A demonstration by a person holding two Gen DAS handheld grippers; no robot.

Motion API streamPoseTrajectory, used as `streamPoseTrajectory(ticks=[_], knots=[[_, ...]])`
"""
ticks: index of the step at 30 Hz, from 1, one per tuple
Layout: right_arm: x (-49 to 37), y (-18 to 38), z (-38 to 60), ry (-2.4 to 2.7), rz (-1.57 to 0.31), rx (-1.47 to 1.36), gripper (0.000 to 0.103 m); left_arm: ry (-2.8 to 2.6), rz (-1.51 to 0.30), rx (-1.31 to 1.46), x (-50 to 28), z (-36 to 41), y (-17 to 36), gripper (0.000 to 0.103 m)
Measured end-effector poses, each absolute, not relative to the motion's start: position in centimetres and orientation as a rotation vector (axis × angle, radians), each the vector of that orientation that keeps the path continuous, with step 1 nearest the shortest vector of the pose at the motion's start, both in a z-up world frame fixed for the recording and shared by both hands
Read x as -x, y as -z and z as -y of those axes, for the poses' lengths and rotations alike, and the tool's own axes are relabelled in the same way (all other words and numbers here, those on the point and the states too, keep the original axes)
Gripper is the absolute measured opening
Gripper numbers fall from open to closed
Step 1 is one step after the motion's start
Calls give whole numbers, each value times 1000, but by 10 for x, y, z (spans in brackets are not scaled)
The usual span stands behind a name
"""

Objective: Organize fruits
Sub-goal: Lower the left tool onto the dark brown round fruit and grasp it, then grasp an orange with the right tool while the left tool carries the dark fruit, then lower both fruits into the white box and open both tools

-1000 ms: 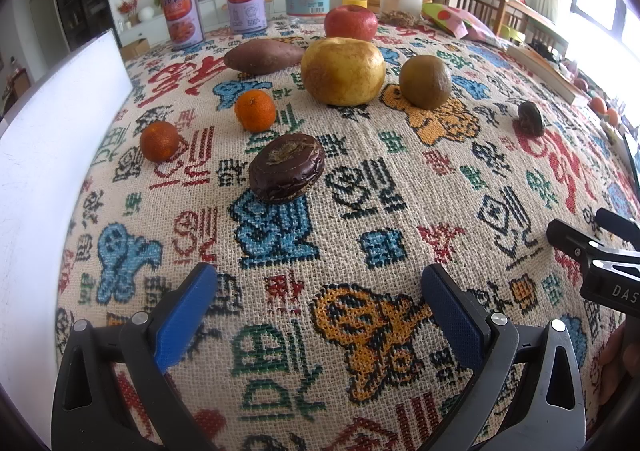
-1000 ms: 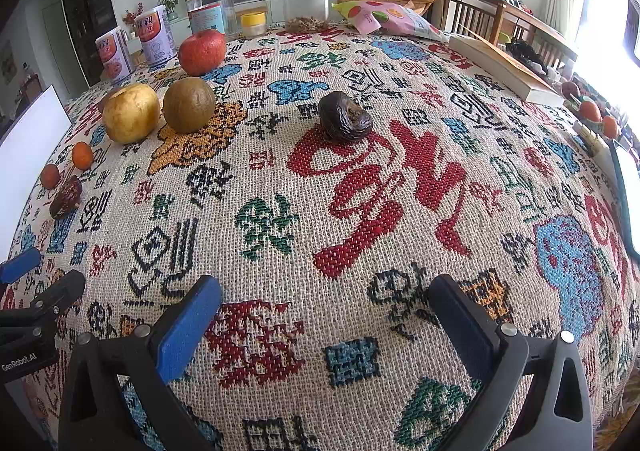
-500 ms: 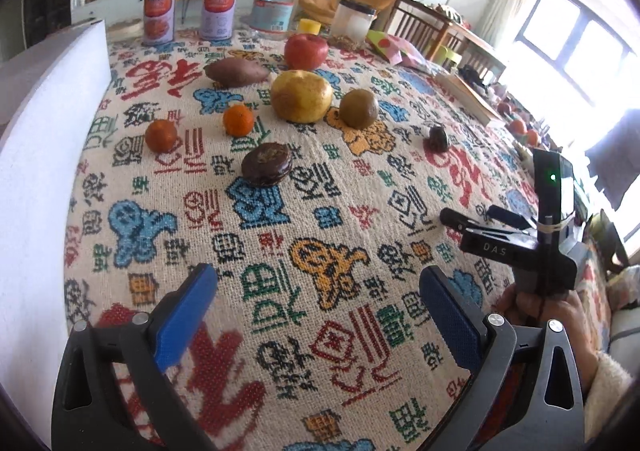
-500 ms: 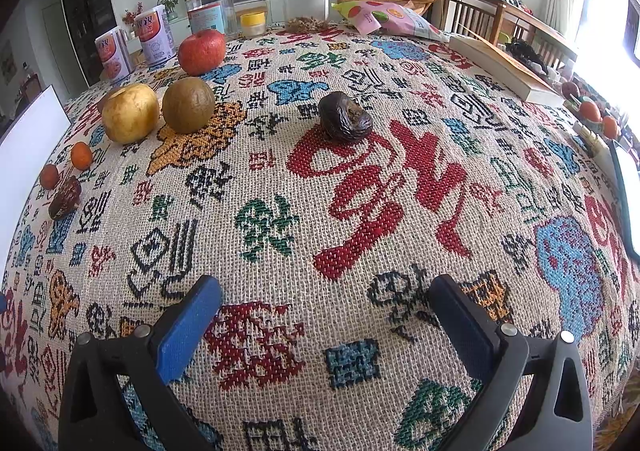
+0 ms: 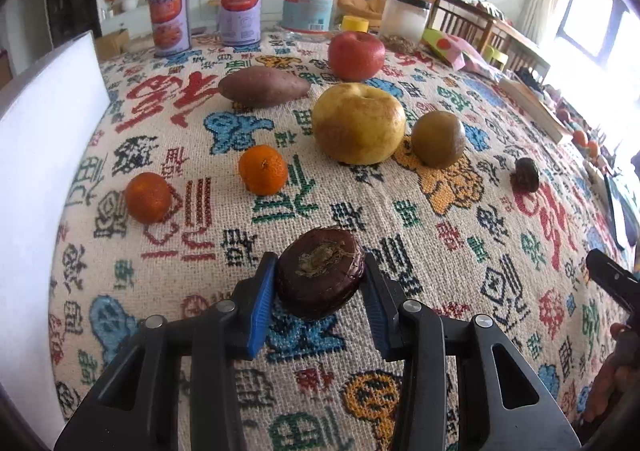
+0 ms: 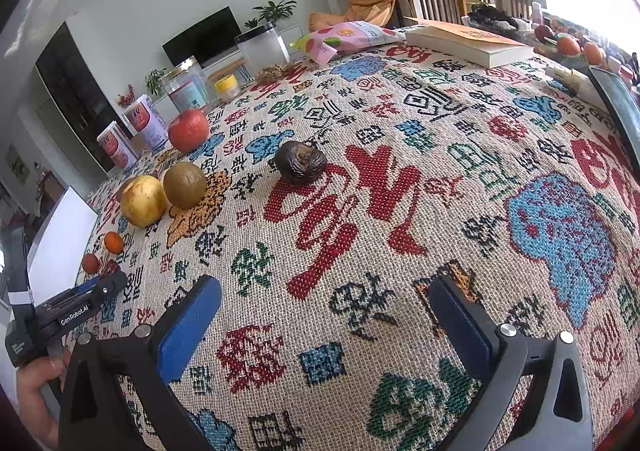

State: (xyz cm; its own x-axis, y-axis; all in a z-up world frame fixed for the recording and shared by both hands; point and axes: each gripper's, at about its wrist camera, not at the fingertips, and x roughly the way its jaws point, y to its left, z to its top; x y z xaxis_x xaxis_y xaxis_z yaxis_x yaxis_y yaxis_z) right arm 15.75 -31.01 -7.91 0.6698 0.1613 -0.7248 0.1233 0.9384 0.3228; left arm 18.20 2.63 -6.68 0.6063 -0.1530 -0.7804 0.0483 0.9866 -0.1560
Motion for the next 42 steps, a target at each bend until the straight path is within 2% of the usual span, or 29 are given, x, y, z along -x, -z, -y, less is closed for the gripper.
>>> streamPoseTrajectory(ticks=[3, 7, 8, 11, 19, 22, 27, 32, 36, 40, 41, 42], knots=[[-165, 77, 299, -107, -883, -373, 101, 137, -879, 156, -152, -36, 51, 42], [-196, 69, 223, -358, -1009, -182, 82, 166, -867, 232, -108, -49, 31, 42], [-202, 65, 198, -417, -1020, -126, 82, 174, -865, 250, -97, -51, 26, 42], [-224, 53, 132, -563, -1001, -24, 71, 184, -847, 271, -70, -55, 8, 42], [-282, 80, 13, -613, -995, 173, 69, 187, -818, 343, -26, -75, -27, 42], [-294, 88, 4, -574, -1000, 206, 24, 206, -826, 400, -19, -84, -35, 42], [-274, 60, 40, -641, -1050, -20, 24, 231, -840, 571, -4, -119, -56, 42], [-206, -3, 20, -932, -1090, -173, 24, 116, -757, 613, 23, -173, -84, 42], [-152, -43, -42, -1129, -1063, -138, 25, -82, -768, 624, 28, -218, -62, 42], [-118, -34, -99, -1170, -1120, -73, 26, -201, -812, 652, 25, -243, -29, 43], [-112, -28, -110, -1155, -1122, -36, 29, -236, -821, 650, 23, -246, -25, 44], [-108, -21, -118, -1137, -1125, -9, 35, -256, -817, 658, 23, -249, -25, 50]])
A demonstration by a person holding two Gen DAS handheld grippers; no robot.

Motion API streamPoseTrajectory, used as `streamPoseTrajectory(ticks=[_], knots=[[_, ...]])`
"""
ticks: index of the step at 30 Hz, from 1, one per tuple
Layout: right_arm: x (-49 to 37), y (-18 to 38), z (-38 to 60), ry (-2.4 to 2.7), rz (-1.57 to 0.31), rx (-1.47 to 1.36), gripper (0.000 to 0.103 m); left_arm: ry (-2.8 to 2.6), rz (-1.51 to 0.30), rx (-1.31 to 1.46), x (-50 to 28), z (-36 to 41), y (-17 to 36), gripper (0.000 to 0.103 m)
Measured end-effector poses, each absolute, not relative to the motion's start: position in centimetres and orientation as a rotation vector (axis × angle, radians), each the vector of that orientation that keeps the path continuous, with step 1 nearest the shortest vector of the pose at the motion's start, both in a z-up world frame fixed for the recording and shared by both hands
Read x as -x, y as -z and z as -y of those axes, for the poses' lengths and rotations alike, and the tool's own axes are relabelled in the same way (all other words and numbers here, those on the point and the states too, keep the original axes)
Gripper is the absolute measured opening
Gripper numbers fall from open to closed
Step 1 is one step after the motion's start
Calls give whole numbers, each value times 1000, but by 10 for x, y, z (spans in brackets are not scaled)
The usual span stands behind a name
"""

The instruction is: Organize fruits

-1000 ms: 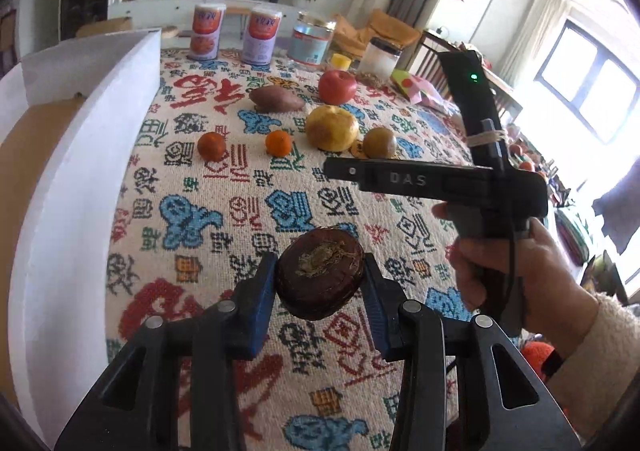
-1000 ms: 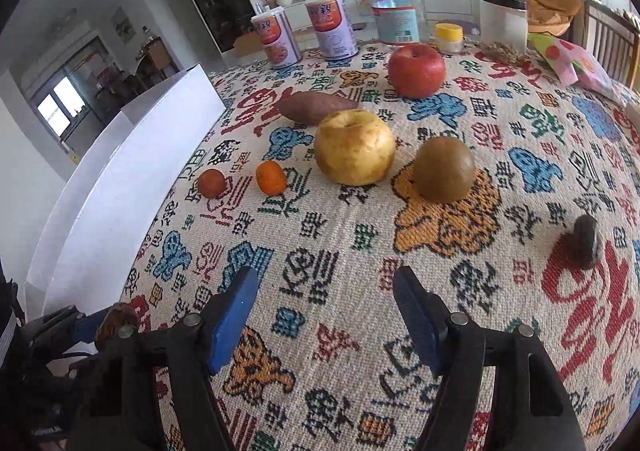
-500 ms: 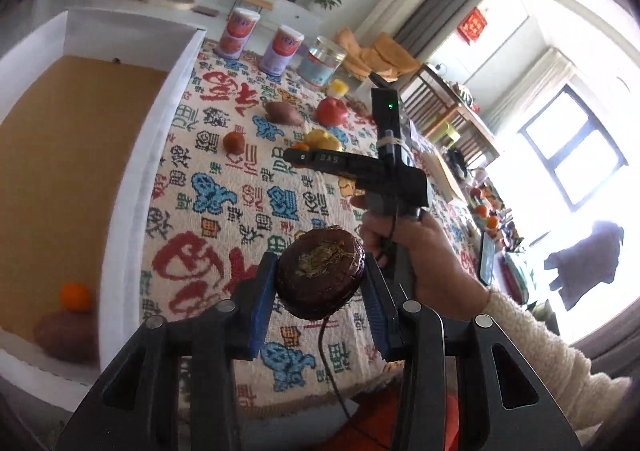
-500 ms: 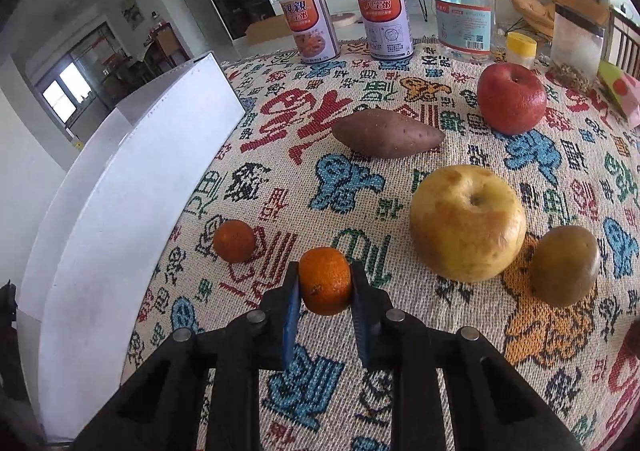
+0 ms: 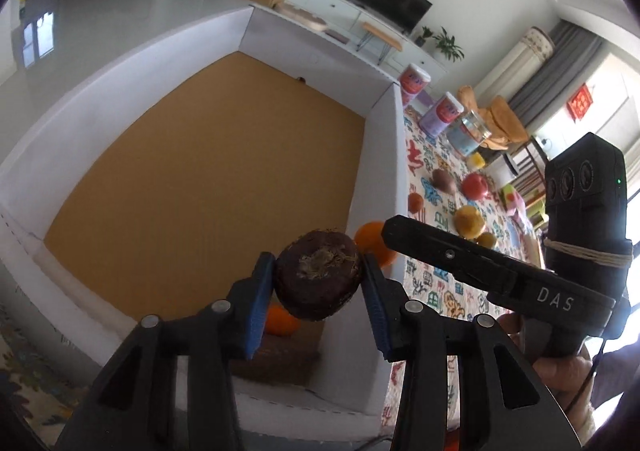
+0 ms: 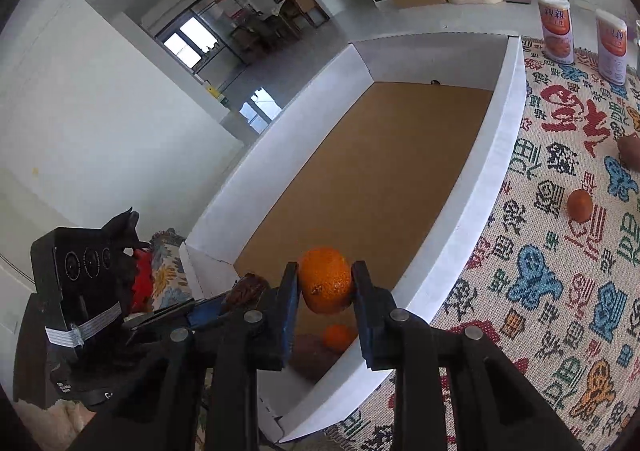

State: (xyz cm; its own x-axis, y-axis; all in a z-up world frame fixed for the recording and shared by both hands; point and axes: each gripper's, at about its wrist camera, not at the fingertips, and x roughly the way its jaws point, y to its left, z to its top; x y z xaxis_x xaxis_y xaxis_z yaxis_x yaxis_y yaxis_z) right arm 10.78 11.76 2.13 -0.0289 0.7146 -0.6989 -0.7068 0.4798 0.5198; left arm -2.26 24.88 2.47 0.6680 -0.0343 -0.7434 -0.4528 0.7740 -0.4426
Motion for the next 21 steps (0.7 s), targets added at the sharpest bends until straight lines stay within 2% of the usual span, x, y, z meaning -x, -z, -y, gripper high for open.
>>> streamPoseTrajectory(ticks=[1, 2, 4, 6, 8, 9, 11, 14, 17, 21], knots=[[-107, -17, -122, -1122, -1132, -4, 50, -257, -799, 669, 22, -250, -27, 59], [-107, -16, -120, -1107, -1127, -19, 57, -254, -780, 673, 21, -249, -31, 64], [-109, -27, -103, -1093, -1069, -58, 61, -258, -743, 639, 18, -240, -42, 83], [-111, -49, -75, -1060, -978, -58, 74, -230, -715, 578, 14, -222, -53, 84], [-112, -67, -41, -999, -880, -37, 97, -162, -707, 520, 5, -195, -58, 85], [-113, -69, -19, -947, -842, -31, 103, -121, -709, 493, -1, -178, -59, 86], [-118, -57, 29, -819, -814, -50, 103, -9, -731, 430, -12, -135, -53, 89], [-132, 6, 114, -575, -879, -92, 103, 162, -838, 344, -37, -66, -28, 89], [-136, 64, 188, -261, -947, -11, 103, 186, -846, 248, -63, -13, -4, 89], [-142, 72, 237, -113, -926, 42, 103, 100, -821, 164, -102, 16, 22, 89]])
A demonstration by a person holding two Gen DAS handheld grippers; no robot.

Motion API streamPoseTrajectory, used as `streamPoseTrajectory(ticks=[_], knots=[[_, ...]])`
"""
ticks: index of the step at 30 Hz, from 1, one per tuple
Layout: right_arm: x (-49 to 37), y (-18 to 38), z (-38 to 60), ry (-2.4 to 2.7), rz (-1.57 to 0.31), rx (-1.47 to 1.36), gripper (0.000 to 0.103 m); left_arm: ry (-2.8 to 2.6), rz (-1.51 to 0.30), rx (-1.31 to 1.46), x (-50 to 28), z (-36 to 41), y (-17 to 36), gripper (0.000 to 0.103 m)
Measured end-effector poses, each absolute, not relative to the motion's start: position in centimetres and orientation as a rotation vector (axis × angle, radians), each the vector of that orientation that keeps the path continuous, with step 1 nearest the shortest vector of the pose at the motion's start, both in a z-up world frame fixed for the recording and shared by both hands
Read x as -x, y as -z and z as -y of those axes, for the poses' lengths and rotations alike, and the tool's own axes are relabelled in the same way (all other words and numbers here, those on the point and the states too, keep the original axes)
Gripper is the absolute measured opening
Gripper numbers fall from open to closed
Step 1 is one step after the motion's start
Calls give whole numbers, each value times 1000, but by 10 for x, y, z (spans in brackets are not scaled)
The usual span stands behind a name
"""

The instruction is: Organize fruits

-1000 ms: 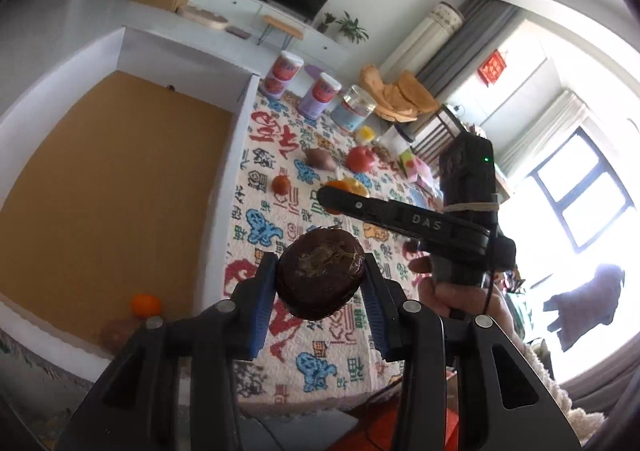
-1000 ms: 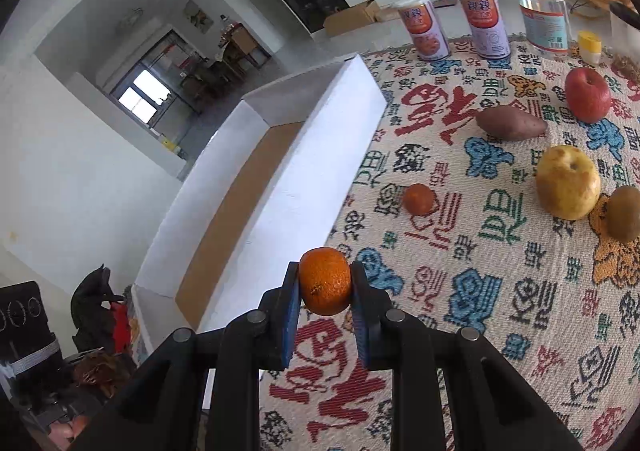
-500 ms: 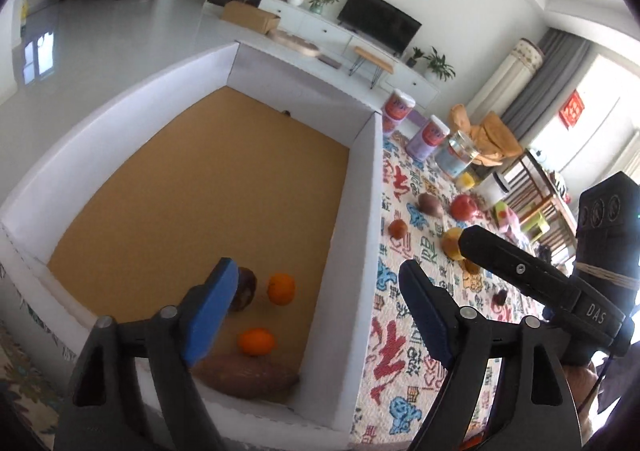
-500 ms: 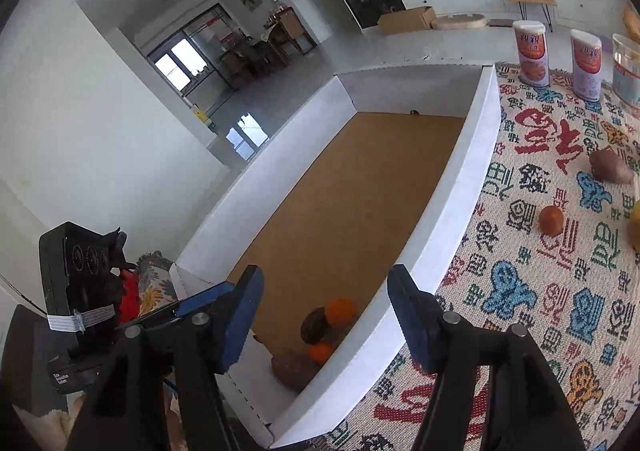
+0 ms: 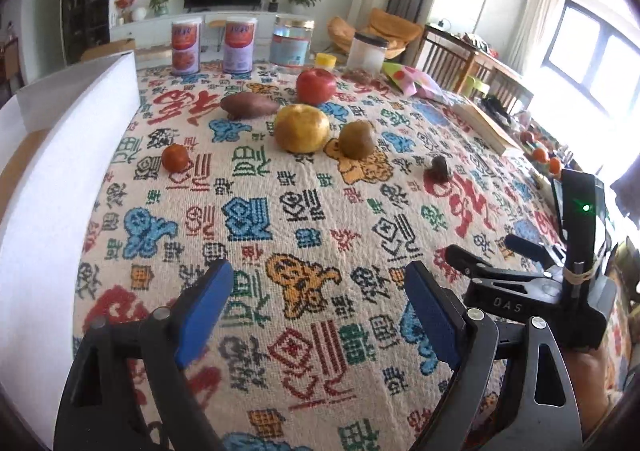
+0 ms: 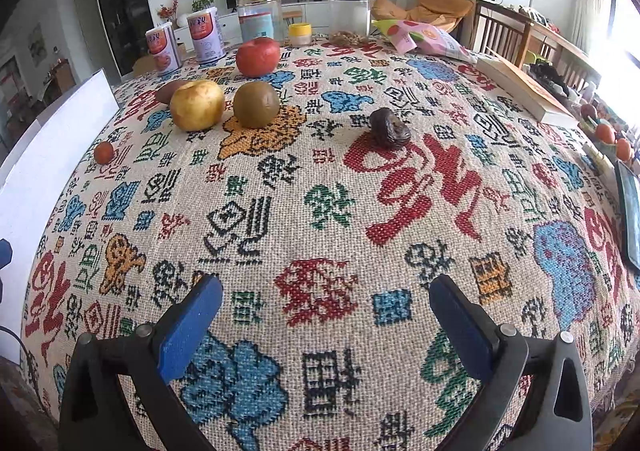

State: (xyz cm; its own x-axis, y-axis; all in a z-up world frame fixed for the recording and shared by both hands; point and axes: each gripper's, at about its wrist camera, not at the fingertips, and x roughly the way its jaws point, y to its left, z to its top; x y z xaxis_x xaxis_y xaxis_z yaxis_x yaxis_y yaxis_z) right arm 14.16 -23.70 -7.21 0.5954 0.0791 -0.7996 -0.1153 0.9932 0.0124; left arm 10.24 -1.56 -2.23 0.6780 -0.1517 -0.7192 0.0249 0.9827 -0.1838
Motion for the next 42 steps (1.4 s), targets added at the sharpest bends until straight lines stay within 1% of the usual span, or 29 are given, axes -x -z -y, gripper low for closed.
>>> streamPoseTrajectory(ticks=[4, 7, 8, 9, 13, 20, 42], knots=[[-167, 62, 241, -88, -883, 74, 103, 28, -891, 115, -144, 15, 56, 89], [-180, 78, 237, -69, -900, 91, 103, -33, -932, 70, -155, 8, 82, 89], [-179, 87, 237, -66, -906, 83, 103, -42, -905, 28, -153, 11, 81, 90], [-179, 97, 238, -60, -936, 77, 102, -33, -913, 23, -154, 12, 83, 93], [-185, 93, 249, -62, -946, 10, 103, -36, -923, 15, -156, 13, 84, 97], [-185, 86, 244, -55, -950, 34, 103, -35, -923, 15, -156, 13, 84, 98], [-188, 87, 245, -56, -954, 32, 103, -37, -925, 13, -157, 13, 83, 99]])
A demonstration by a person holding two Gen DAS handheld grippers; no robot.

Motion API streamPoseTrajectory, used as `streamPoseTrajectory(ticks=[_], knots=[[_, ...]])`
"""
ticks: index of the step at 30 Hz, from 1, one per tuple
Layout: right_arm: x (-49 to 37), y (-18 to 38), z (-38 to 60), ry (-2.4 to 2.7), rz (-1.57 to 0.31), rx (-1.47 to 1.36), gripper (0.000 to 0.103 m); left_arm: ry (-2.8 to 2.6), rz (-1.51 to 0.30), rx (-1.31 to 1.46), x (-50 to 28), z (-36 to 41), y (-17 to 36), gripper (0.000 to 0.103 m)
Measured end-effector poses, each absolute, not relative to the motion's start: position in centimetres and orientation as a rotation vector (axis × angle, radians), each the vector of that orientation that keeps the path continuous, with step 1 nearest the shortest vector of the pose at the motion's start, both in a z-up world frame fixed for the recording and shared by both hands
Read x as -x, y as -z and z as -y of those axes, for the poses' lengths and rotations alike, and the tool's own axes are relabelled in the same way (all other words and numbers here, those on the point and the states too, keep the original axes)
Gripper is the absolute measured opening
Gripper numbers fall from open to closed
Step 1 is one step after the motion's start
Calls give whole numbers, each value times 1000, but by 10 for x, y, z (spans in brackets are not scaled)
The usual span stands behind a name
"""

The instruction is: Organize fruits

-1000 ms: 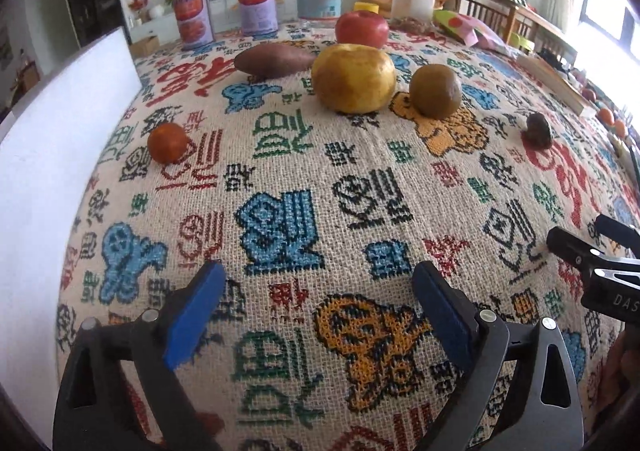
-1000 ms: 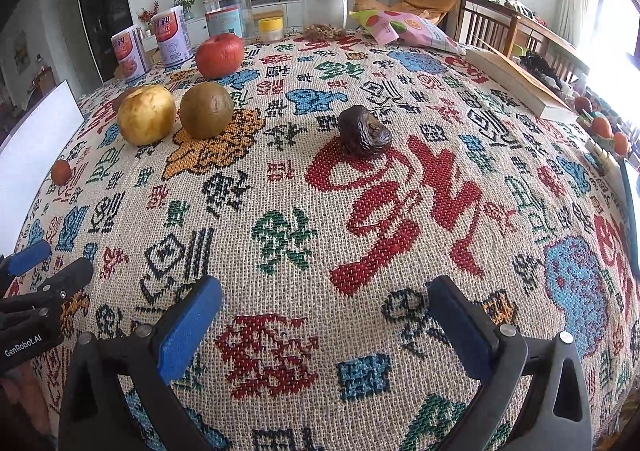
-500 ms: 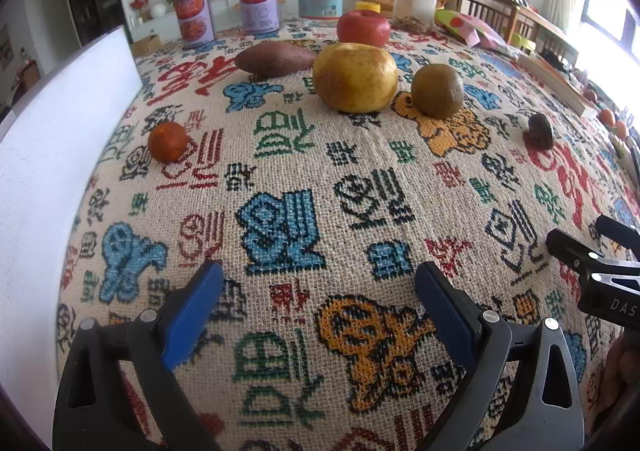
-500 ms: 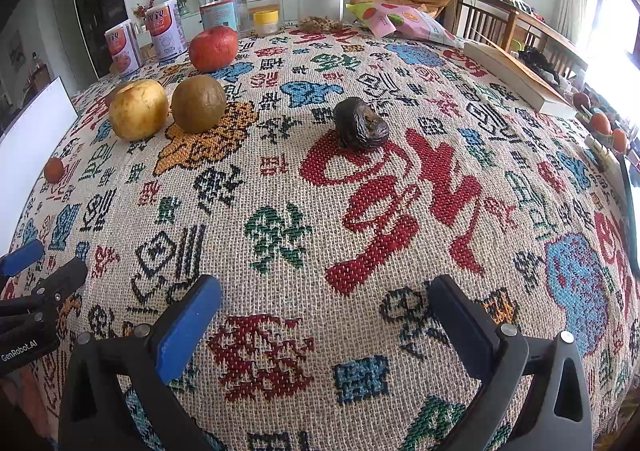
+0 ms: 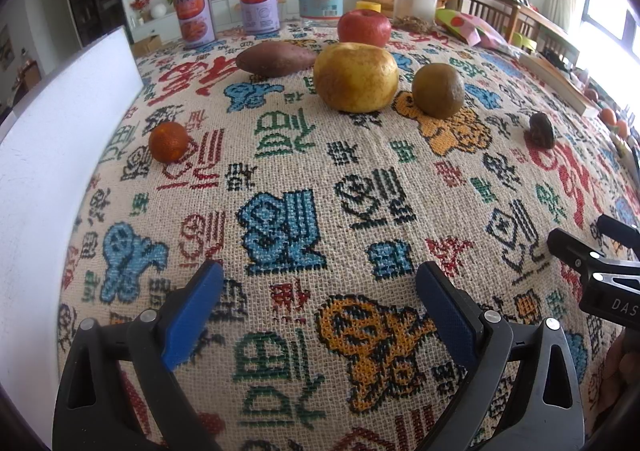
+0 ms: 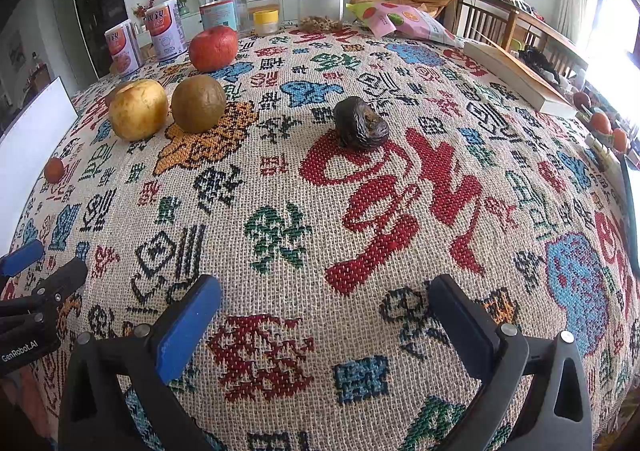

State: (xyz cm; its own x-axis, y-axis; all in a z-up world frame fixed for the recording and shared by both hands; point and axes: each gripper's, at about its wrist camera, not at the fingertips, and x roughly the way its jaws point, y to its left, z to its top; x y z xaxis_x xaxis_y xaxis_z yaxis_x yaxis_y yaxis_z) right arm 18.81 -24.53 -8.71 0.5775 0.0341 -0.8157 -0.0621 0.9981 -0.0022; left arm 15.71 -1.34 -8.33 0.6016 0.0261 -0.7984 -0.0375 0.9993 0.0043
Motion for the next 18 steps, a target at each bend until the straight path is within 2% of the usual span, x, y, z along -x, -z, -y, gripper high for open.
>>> streamPoseTrajectory(ticks=[18], knots=[[-188, 85, 245, -58, -954, 30, 103, -37, -925, 13, -157, 14, 83, 99]])
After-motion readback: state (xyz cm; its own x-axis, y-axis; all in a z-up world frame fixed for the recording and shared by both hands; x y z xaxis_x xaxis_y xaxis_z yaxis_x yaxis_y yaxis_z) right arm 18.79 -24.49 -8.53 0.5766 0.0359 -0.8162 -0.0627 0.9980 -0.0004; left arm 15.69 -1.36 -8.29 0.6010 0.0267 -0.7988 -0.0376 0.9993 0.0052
